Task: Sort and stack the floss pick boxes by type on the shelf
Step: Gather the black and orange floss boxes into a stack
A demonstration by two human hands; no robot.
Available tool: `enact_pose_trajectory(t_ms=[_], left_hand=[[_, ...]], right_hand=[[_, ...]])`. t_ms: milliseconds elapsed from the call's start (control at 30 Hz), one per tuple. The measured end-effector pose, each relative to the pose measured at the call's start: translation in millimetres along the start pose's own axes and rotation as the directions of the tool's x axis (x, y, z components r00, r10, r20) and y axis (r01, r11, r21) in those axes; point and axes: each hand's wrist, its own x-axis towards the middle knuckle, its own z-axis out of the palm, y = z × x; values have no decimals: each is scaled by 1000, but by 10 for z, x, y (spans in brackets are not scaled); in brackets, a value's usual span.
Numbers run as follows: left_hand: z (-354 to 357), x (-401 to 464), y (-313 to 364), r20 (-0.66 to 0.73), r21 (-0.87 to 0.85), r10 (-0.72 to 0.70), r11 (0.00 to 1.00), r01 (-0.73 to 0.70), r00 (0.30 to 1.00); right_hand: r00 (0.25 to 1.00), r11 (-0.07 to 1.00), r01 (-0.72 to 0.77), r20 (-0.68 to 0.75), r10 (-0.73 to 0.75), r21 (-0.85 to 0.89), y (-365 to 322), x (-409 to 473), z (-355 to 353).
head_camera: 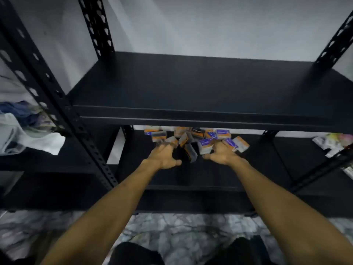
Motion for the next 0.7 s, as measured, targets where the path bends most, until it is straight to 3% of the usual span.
enact_pose_trajectory(t_ms=[100,167,233,333,467,567,700], left_hand=[[462,441,-145,-74,106,32,994,-25,997],[770,731,-318,-183,203,4,979,34,983],[1098,1025,-553,-386,279,-41,947,159,921],[1448,1340,-937,-602,145,-144,948,285,785],[1767,1632,-1284,-691,-118,-168,986,119,704],[1908,1660,-1394,-774,-195,-124,980,-48,620],[1953,1484,-1341,-741,-351,-191,928,-128,644]], right_hand=[[998,999,47,-43,-46,22,215,398,356],[993,996,85,-86,-82,34,405,685,654],[985,989,135,-121,-126,66,620,984,995],[955,961,240,-209,-208,139,842,1398,1438],[845,885,438,-408,-346,156,996,1692,1754],[748,808,568,-507,-428,156,1131,1783,1840],[699,758,637,-522,-489,142,1247,1767,1888]])
